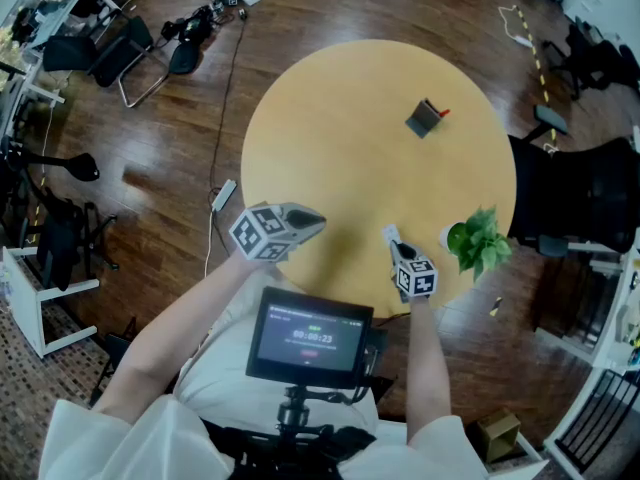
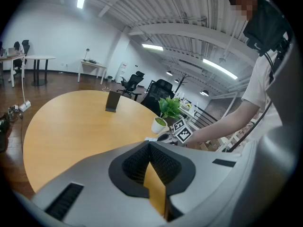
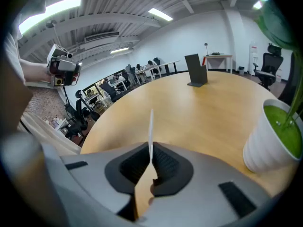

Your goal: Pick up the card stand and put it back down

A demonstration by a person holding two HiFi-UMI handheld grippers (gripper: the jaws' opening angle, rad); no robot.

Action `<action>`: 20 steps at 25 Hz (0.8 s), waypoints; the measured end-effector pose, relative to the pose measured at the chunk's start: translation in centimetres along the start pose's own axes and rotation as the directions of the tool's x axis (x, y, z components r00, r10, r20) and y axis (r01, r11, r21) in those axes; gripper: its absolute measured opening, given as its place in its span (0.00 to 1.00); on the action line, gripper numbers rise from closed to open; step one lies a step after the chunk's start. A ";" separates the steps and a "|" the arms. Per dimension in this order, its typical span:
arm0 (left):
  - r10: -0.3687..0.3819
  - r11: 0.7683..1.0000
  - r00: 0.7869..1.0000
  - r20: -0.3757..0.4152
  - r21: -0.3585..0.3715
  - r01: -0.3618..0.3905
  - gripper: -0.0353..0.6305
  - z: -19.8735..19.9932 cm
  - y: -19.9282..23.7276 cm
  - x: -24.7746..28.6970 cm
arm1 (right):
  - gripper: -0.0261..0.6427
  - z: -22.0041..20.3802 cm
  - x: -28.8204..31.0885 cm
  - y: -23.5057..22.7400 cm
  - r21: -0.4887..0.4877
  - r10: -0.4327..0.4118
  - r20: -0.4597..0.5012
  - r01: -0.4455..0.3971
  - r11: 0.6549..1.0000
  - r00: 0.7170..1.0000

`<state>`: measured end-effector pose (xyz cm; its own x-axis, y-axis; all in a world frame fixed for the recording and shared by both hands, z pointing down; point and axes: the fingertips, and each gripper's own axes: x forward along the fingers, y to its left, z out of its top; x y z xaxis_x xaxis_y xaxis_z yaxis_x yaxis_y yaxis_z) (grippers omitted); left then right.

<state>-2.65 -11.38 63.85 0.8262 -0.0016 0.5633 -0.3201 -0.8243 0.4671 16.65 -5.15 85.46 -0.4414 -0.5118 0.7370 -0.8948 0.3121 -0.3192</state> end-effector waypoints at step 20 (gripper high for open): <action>0.029 1.000 1.000 -0.001 -0.006 -0.029 0.05 -0.5 0.4 -1.3 | 0.27 -0.5 1.0 -1.2 -0.067 -0.060 0.011 0.061 0.996 0.998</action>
<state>-4.13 -11.46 63.64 0.8158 -0.0250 0.5778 -0.3471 -0.8203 0.4546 17.36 -5.60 86.91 -0.3875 -0.5381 0.7485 -0.9135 0.3331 -0.2335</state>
